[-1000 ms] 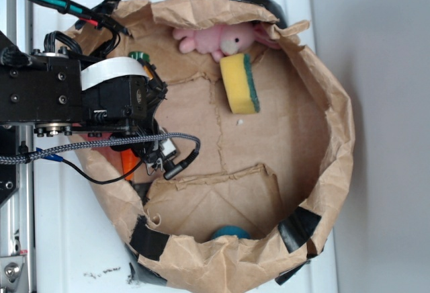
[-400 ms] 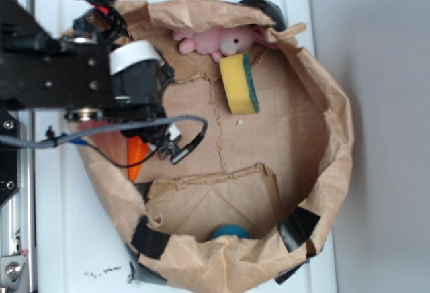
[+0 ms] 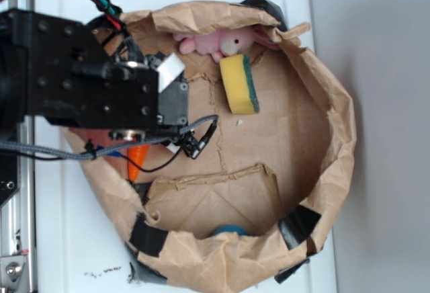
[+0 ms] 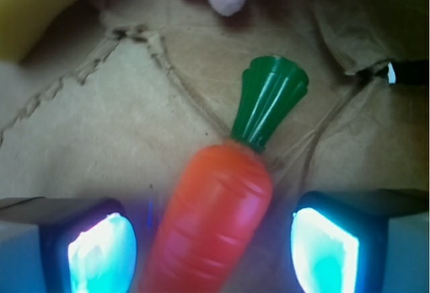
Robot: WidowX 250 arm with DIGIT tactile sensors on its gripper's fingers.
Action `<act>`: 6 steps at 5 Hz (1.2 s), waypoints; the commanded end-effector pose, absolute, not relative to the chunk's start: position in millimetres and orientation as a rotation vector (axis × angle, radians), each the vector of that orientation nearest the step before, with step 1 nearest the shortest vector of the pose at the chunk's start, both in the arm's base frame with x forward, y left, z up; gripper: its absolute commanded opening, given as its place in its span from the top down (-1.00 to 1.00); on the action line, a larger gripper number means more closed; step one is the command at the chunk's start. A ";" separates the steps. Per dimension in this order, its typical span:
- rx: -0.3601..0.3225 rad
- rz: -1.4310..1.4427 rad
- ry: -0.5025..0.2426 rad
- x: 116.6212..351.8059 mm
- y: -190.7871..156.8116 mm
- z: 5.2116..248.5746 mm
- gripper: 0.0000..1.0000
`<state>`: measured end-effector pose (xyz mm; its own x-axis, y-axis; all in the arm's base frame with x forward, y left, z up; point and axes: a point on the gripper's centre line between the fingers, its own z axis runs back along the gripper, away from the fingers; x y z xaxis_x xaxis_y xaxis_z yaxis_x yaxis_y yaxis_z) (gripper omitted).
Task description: Grab the carrot.
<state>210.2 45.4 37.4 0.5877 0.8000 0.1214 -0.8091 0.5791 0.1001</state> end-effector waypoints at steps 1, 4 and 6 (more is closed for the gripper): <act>0.058 0.885 -0.117 221.2 60.7 21.4 -1.00; 0.012 0.802 -0.144 236.0 50.6 28.0 1.00; -0.019 0.712 -0.132 247.0 34.5 85.3 1.00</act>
